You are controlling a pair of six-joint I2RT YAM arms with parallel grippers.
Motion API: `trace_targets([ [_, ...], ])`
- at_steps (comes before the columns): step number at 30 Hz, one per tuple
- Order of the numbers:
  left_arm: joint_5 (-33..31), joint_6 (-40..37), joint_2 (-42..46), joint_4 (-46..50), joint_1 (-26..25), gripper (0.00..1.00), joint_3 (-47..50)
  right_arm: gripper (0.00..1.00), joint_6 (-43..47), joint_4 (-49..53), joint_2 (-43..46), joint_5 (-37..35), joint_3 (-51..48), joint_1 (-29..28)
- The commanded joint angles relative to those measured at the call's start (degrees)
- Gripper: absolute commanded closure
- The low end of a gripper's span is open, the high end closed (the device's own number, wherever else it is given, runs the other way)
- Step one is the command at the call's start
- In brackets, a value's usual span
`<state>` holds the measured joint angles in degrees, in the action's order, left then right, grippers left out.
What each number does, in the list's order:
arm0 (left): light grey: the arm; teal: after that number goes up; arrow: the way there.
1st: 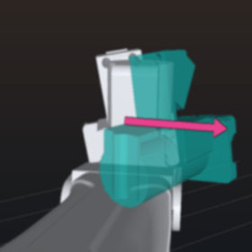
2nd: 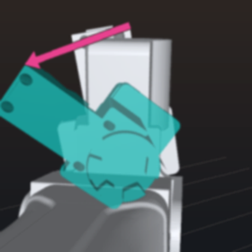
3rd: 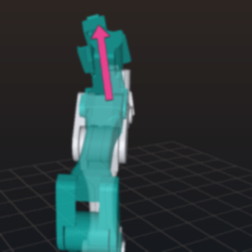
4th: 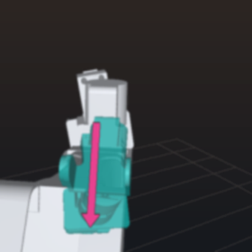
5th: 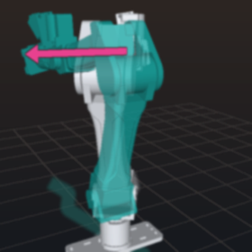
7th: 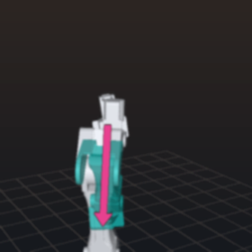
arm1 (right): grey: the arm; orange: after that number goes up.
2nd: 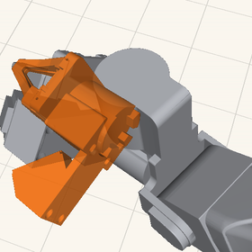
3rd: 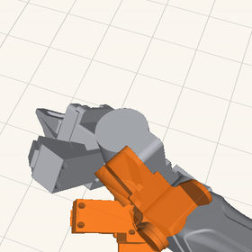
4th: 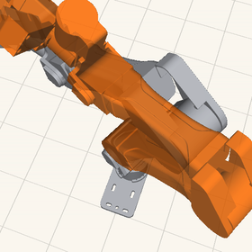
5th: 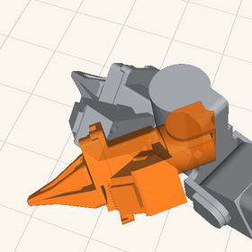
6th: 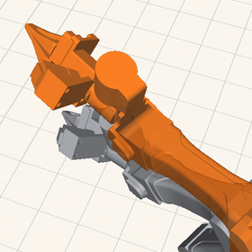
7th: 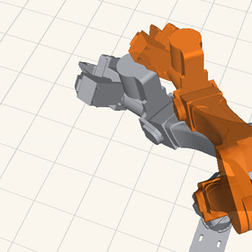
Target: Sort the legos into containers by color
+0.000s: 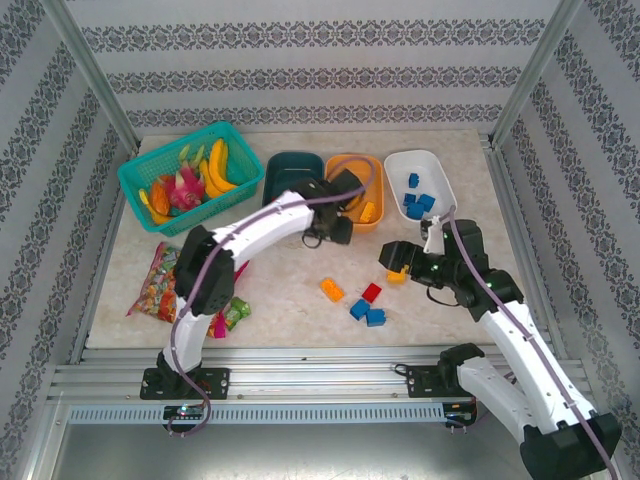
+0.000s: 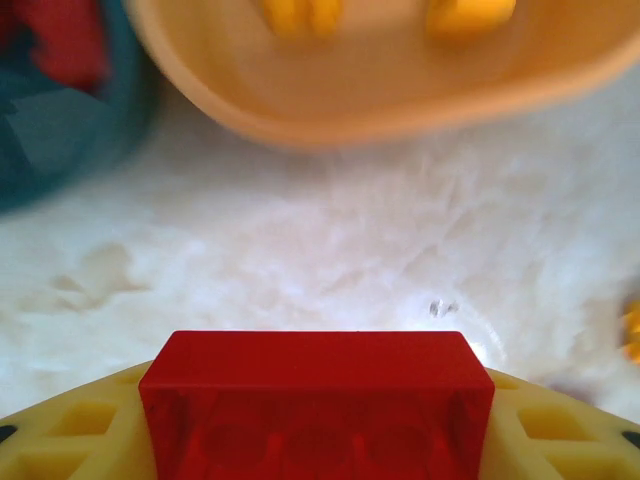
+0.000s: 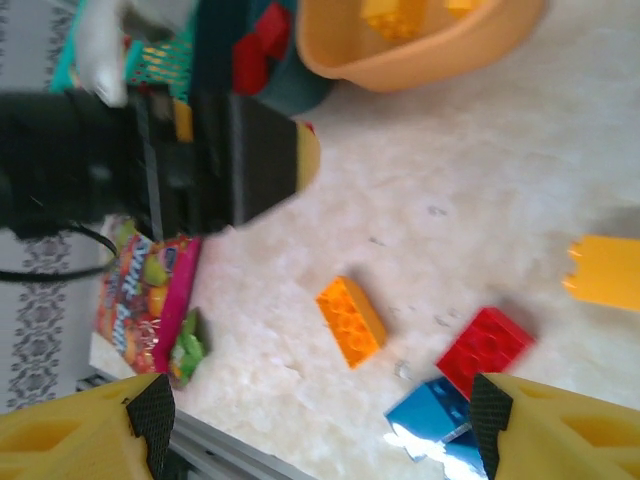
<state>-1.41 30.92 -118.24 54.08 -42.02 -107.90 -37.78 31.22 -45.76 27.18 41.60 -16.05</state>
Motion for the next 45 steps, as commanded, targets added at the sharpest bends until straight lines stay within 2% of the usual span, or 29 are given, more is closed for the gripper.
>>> trace_targets([
  [1,1.7,0.9,2.4,2.0,6.3,0.46,-3.5,0.20,-2.0,-13.1,-2.0,1.2,1.9,-3.8],
  [4,2.9,-0.1,0.6,0.2,10.8,0.46,-6.7,0.19,-2.7,-19.1,-5.7,-3.5,3.4,-8.1],
  [6,2.7,-1.0,-1.9,-0.8,13.3,0.46,-10.1,0.19,-3.0,-20.8,-9.5,-4.0,5.4,-9.3],
  [15,-2.1,-3.1,-20.6,-1.7,19.7,0.46,-31.9,0.20,-3.2,-22.8,-19.5,-5.7,12.5,-11.1],
  [20,-5.3,-2.8,-26.1,-3.0,20.9,0.46,-33.9,0.20,-3.4,-22.1,-21.3,-6.9,14.3,-11.2],
  [24,-3.3,-2.3,-28.4,-3.3,21.3,0.42,-33.7,0.20,-3.1,-20.7,-21.7,-7.9,15.0,-11.2],
  [30,-2.3,-1.2,-27.8,-2.3,21.3,0.22,-33.6,0.19,-2.7,-17.8,-21.3,-9.9,14.5,-11.2],
  [33,-2.0,-1.3,-26.4,-1.6,21.2,0.15,-33.7,0.19,-1.7,-15.7,-21.5,-11.3,14.9,-10.9],
  [41,1.1,0.4,-17.2,-1.4,20.6,0.10,-33.3,0.22,6.8,-4.2,-22.7,-16.4,18.5,-11.5],
  [45,2.9,2.4,-8.6,-2.3,19.7,0.09,-28.7,0.23,13.6,3.3,-25.2,-18.7,21.4,-15.1],
])
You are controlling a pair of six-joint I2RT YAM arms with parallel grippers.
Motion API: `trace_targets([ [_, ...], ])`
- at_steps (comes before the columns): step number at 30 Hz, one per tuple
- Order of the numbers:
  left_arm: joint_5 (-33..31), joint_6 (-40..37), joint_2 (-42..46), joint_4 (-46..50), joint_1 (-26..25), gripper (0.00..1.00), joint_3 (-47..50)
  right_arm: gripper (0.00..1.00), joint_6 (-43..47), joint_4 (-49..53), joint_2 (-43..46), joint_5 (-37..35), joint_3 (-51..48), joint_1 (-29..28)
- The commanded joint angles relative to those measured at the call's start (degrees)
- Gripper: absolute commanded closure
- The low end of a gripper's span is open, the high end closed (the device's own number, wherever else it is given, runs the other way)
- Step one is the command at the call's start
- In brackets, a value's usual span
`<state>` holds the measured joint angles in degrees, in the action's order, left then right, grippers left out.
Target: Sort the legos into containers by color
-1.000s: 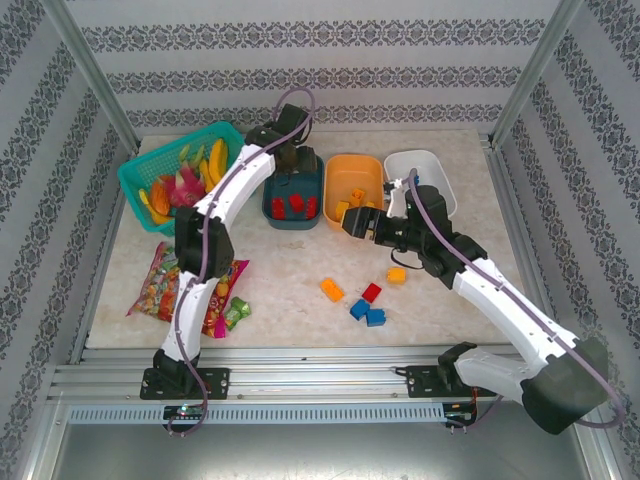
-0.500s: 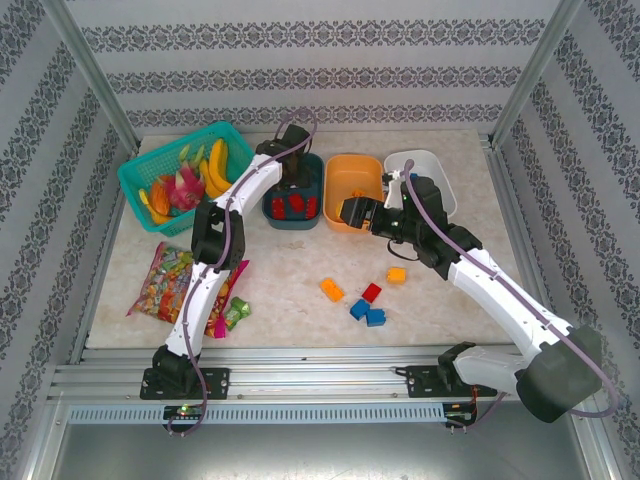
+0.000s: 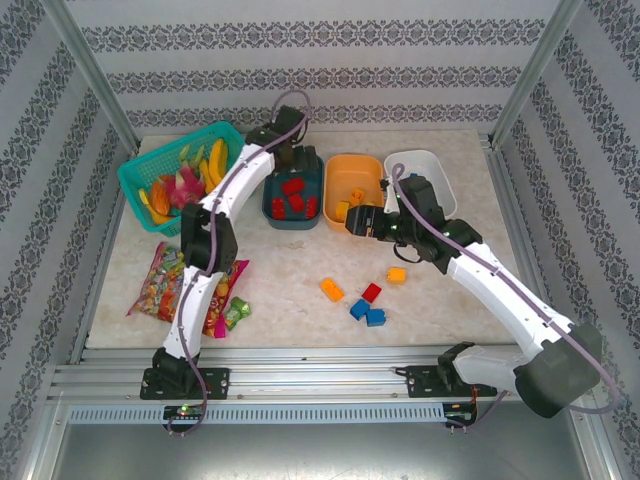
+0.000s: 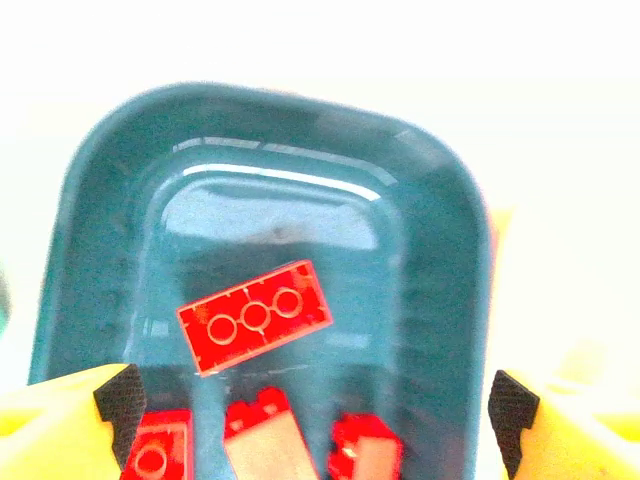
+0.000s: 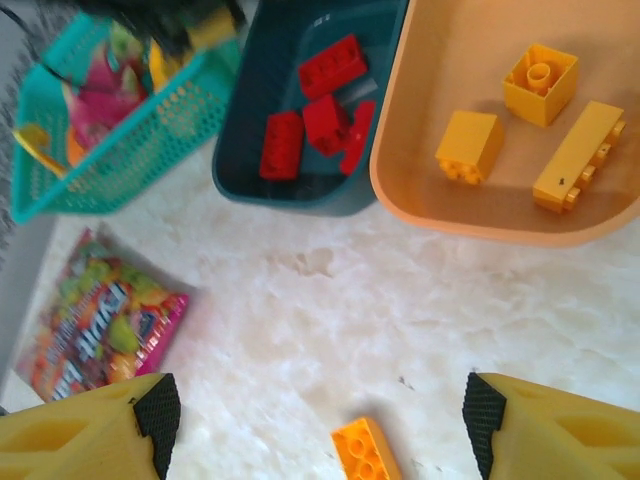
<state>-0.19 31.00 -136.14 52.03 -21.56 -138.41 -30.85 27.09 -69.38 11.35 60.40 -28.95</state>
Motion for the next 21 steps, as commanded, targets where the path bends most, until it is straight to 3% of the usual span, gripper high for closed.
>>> trace_targets([
  [1,2.2,2.9,12.3,-1.2,-1.0,0.08,4.8,0.24,8.3,9.4,-2.9,-2.7,3.2,-3.3],
  [7,6.3,6.8,35.5,-9.7,-1.4,0.03,35.1,0.27,13.7,15.0,-10.6,-2.6,4.3,-10.2],
  [13,10.5,9.7,57.5,-10.5,-1.5,0.00,60.2,0.26,15.3,18.5,-20.8,-4.1,7.3,-15.6],
  [21,13.7,13.1,79.2,-7.7,-2.0,0.00,80.0,0.28,15.7,19.7,-32.6,-4.8,10.2,-16.5],
])
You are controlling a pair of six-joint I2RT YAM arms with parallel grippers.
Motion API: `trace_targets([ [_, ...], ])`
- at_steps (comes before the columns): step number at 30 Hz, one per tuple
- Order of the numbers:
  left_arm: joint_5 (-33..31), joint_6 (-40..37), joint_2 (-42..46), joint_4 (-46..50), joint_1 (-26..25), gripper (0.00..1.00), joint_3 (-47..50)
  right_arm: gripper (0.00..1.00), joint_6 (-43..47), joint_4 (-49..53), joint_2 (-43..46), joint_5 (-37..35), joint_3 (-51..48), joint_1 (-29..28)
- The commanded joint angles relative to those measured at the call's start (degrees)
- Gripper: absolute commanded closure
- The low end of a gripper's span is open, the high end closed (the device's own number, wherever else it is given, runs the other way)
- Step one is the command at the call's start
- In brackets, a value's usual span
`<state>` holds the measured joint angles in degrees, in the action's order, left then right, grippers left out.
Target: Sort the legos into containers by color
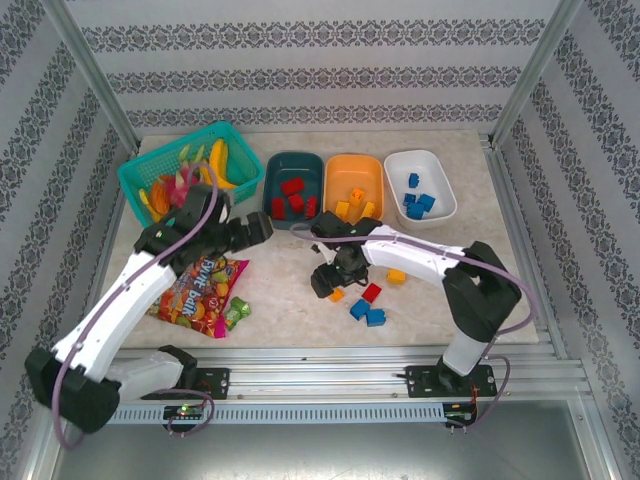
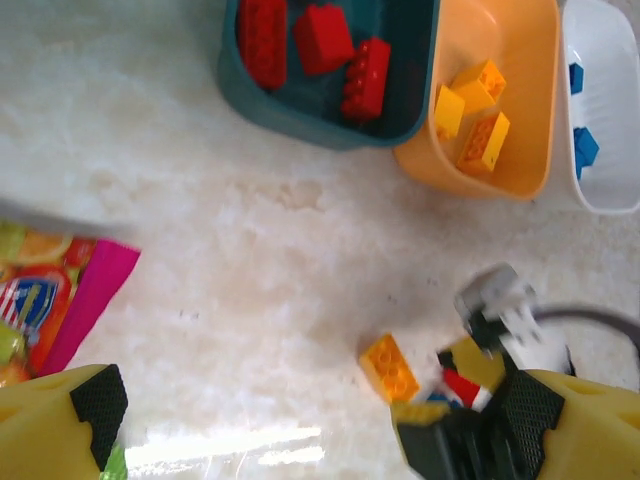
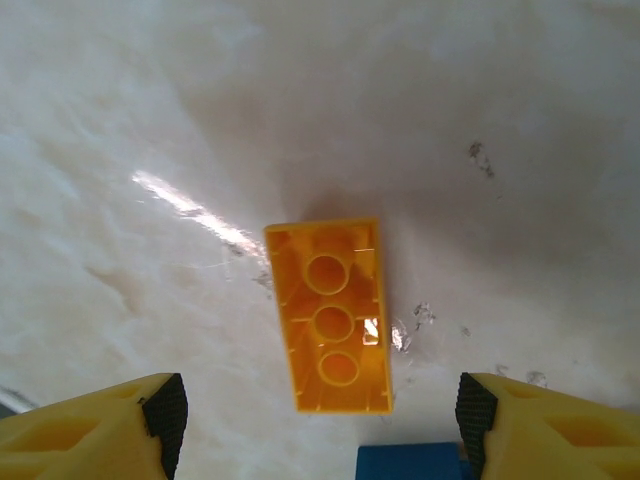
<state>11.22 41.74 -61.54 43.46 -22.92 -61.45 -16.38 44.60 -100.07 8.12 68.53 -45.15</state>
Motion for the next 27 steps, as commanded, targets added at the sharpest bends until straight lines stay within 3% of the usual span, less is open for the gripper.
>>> trace_targets([
  [1,3.0,2.6,6.8,0.8,-0.6,0.00,4.5,0.29,1.4,2.1,-3.1,-1.7,2.5,-0.3],
  [13,6.0,4.8,22.1,5.3,-0.7,0.00,13.8,0.51,0.4,2.7,-10.6,-4.2,5.2,-1.5],
  [21,7.7,4.8,21.2,1.0,-0.7,0.01,13.9,0.72,-1.4,2.3,-6.8,-6.6,5.3,-1.6],
  [27,8.9,4.0,15.5,-6.4,-0.7,0.01,11.6,0.76,-5.0,2.5,0.9,-6.8,11.0,6.1],
])
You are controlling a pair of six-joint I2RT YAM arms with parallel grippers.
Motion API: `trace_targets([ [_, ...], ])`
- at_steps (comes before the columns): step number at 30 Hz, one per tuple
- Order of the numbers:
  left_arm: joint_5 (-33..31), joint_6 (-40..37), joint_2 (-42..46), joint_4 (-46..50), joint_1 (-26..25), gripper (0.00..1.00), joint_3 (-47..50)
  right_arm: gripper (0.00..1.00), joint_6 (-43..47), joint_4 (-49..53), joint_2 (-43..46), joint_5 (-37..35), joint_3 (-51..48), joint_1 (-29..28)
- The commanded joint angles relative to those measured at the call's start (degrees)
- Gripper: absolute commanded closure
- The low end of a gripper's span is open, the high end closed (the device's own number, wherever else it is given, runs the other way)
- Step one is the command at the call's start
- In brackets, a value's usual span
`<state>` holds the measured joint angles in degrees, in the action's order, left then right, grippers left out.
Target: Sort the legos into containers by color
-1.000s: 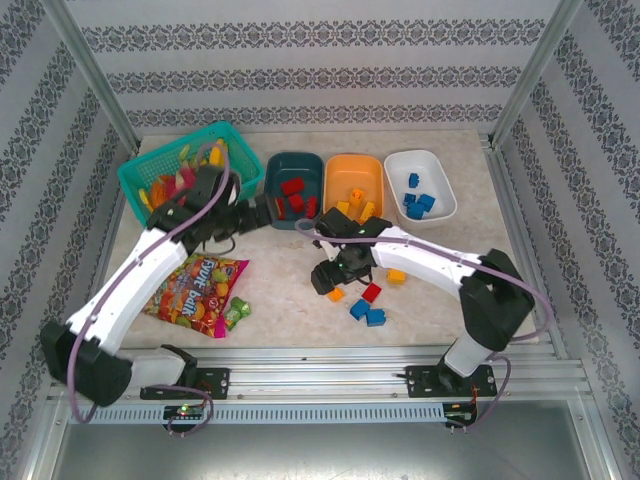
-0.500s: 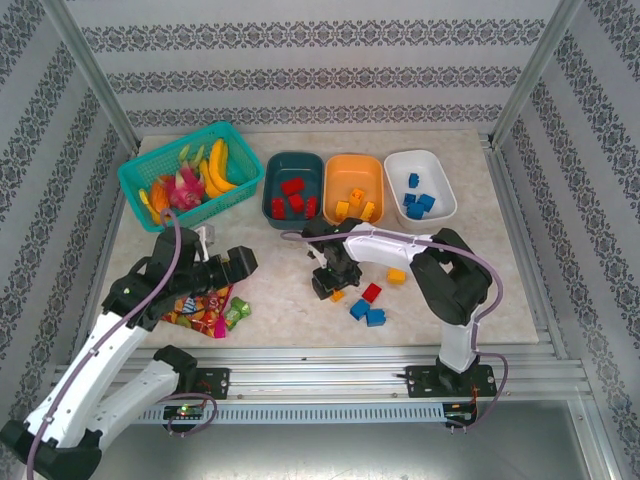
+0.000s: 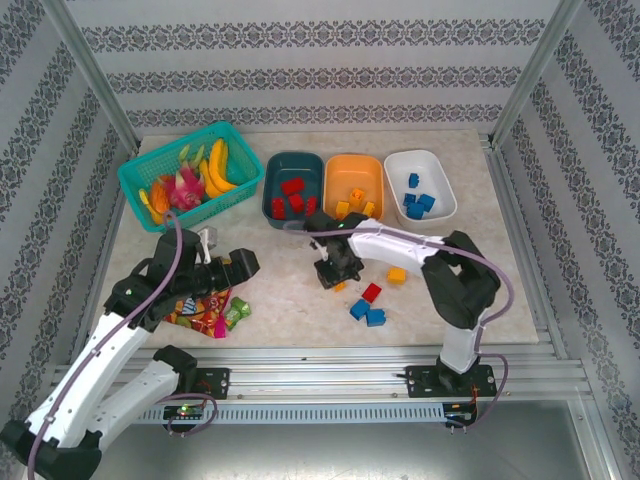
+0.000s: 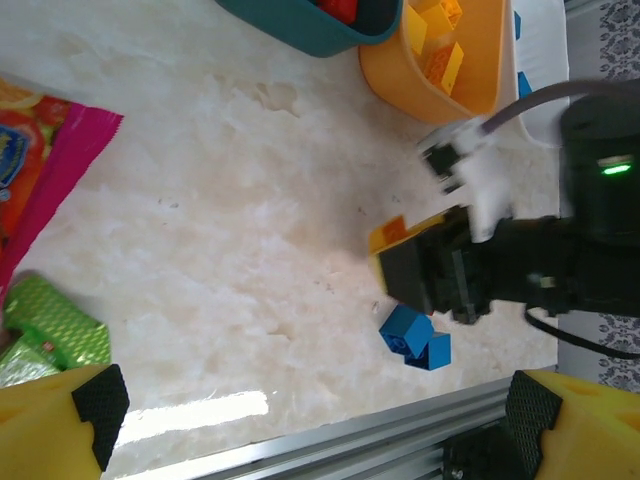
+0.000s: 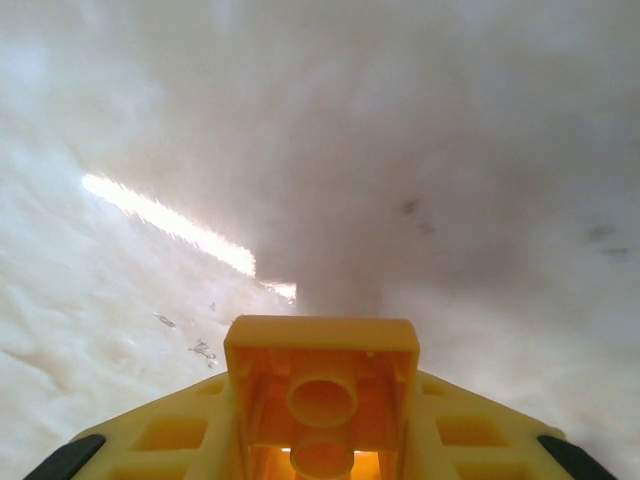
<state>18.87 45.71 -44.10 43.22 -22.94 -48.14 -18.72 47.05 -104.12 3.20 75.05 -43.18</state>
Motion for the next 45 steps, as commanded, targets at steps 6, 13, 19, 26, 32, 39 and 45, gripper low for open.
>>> trace_targets([
  [6,1.3,1.5,-10.1,-17.5,-0.8,0.01,-3.8,0.76,-4.3,-2.9,0.8,3.0,16.0,14.7],
  [13,1.7,-1.2,-21.8,-22.4,-0.9,0.00,-12.4,0.76,-4.8,-5.4,-13.5,8.0,33.1,23.5],
  [19,2.6,-1.1,-27.9,-25.7,-1.1,0.00,-15.2,0.75,-3.4,-2.2,-28.0,12.2,49.1,26.7],
  [26,3.0,-2.1,-34.2,-26.3,-1.5,0.00,-20.5,0.67,-3.4,-0.1,-38.7,15.1,59.2,27.8],
  [32,3.6,-2.3,-37.4,-26.3,-2.3,0.00,-22.8,0.52,-3.8,2.8,-41.9,17.0,61.9,27.9],
  [39,4.6,-3.0,-39.9,-26.0,-2.6,0.00,-24.5,0.37,-3.8,3.3,-35.1,14.3,60.5,27.9],
  [45,5.0,-6.3,-40.6,-22.4,-3.1,0.00,-26.4,0.40,-4.9,1.2,-22.1,10.6,54.2,27.8],
])
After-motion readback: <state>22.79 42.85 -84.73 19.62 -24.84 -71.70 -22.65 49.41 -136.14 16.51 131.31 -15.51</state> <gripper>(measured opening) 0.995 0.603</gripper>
